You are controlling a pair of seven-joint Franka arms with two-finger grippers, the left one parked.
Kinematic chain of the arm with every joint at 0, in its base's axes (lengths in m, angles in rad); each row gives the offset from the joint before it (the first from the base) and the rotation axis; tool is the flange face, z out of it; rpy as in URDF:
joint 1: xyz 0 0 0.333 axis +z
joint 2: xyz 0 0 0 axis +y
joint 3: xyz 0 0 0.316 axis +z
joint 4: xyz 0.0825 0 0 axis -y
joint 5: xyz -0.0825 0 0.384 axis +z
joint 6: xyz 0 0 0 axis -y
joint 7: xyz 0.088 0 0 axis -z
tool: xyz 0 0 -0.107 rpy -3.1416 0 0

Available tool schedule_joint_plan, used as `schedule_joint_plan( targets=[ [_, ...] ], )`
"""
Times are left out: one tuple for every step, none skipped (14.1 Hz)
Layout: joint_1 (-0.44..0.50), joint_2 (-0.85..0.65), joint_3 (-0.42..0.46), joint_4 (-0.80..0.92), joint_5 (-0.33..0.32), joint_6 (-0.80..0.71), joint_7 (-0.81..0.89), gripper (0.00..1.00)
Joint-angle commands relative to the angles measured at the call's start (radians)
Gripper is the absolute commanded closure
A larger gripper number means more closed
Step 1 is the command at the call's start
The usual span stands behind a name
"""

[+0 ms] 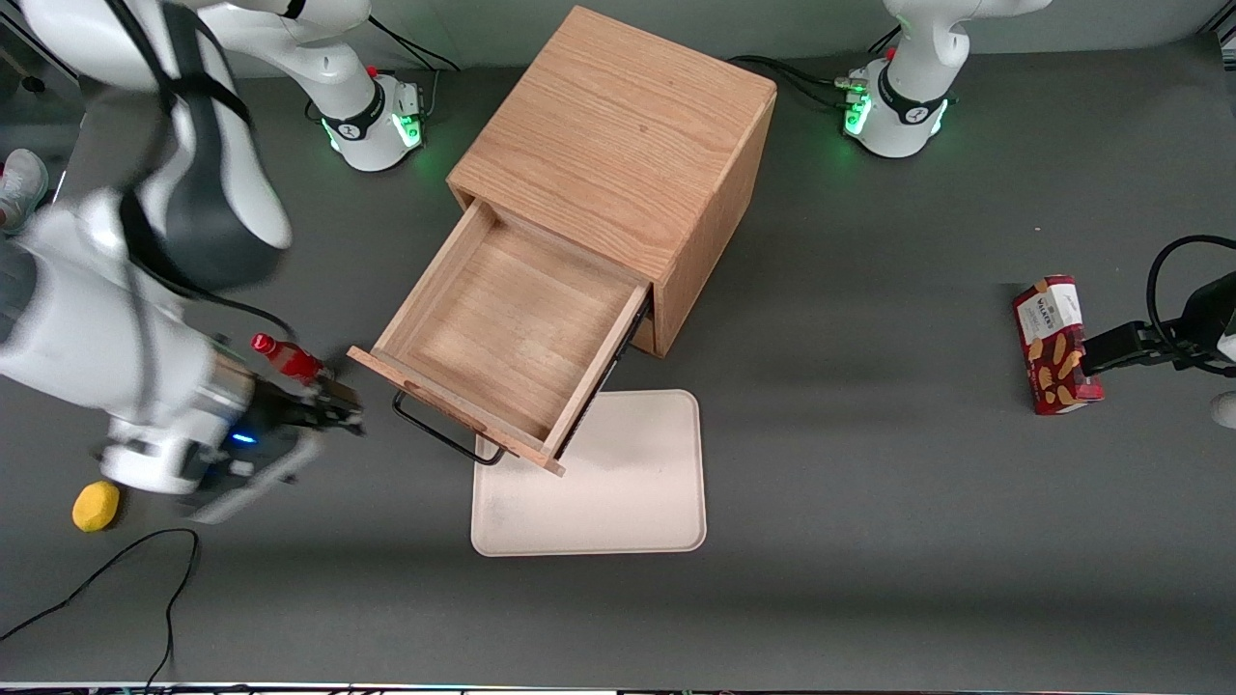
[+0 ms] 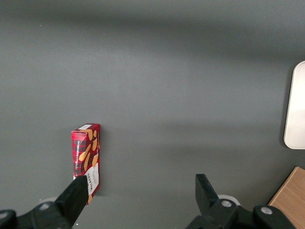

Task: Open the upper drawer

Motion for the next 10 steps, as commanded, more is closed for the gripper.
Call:
schedule_joint_plan(
  targets=[
    [-0.074, -0.216, -0.001, -0.223, -0.052, 0.005, 0.146, 0.0],
    [-0.136, -0.253, -0.007, -0.26, -0.039, 0.005, 0.137, 0.0],
    [-0.153, -0.294, -0.007, -0.301, -0.023, -0.002, 0.125, 0.0],
    [-0.158, -0.324, -0.007, -0.327, -0.006, -0.03, 0.126, 0.0],
    [-0.158, -0.341, -0.007, -0.326, -0.004, -0.105, 0.142, 0.0],
    [-0.159, -0.356, -0.007, -0.324, -0.004, -0.154, 0.168, 0.0],
    [-0.167, -0.374, -0.007, -0.324, -0.004, -0.193, 0.172, 0.0],
    [-0.17, -0.396, -0.007, -0.326, -0.004, -0.243, 0.178, 0.0],
    [-0.171, -0.408, -0.007, -0.321, -0.012, -0.277, 0.182, 0.0],
    [-0.171, -0.417, -0.007, -0.323, -0.01, -0.314, 0.182, 0.0]
  ],
)
